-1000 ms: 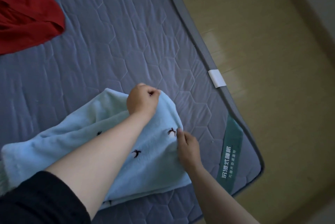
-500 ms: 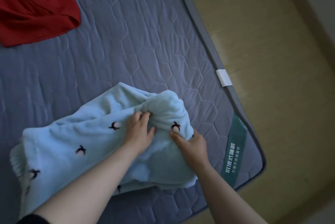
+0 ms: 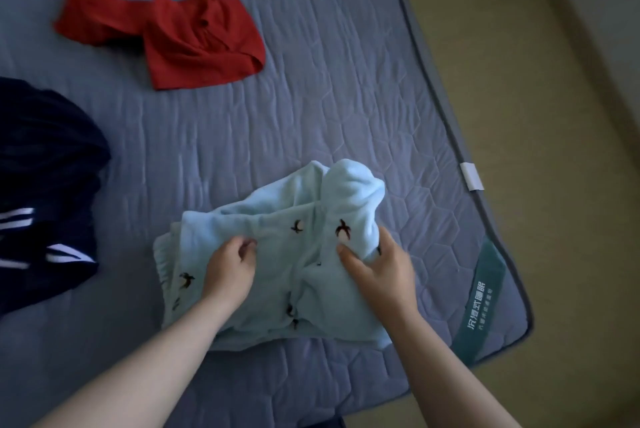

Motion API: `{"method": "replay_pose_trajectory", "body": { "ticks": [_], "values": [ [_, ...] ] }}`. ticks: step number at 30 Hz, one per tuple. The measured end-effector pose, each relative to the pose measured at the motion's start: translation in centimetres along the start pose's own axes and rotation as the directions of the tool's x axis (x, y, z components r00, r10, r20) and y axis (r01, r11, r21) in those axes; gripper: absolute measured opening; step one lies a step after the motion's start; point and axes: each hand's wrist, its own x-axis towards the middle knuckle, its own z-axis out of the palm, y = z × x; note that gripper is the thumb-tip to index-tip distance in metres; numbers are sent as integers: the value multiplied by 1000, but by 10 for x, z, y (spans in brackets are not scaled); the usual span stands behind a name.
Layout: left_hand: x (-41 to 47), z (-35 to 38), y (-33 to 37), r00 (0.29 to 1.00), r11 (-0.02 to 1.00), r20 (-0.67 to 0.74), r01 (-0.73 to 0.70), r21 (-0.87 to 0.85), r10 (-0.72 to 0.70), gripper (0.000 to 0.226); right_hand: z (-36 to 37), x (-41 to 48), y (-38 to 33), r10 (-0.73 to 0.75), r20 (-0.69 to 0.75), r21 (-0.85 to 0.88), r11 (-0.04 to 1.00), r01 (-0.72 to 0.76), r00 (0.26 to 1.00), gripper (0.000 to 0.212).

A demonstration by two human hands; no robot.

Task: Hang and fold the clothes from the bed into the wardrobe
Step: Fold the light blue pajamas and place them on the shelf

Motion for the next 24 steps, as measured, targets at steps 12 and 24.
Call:
{"method": "replay_pose_trajectory", "body": {
  "ticks": [12, 24],
  "values": [
    [-22, -120, -94, 969, 937, -69, 210, -279, -238, 32, 160, -65, -100, -197, 227, -338, 903, 267, 954, 28],
    [-28, -137, -165, 939, 902, -34, 318, -293, -342, 45, 240, -102, -87, -82, 379, -140, 980, 144, 922, 51]
  ]
}}
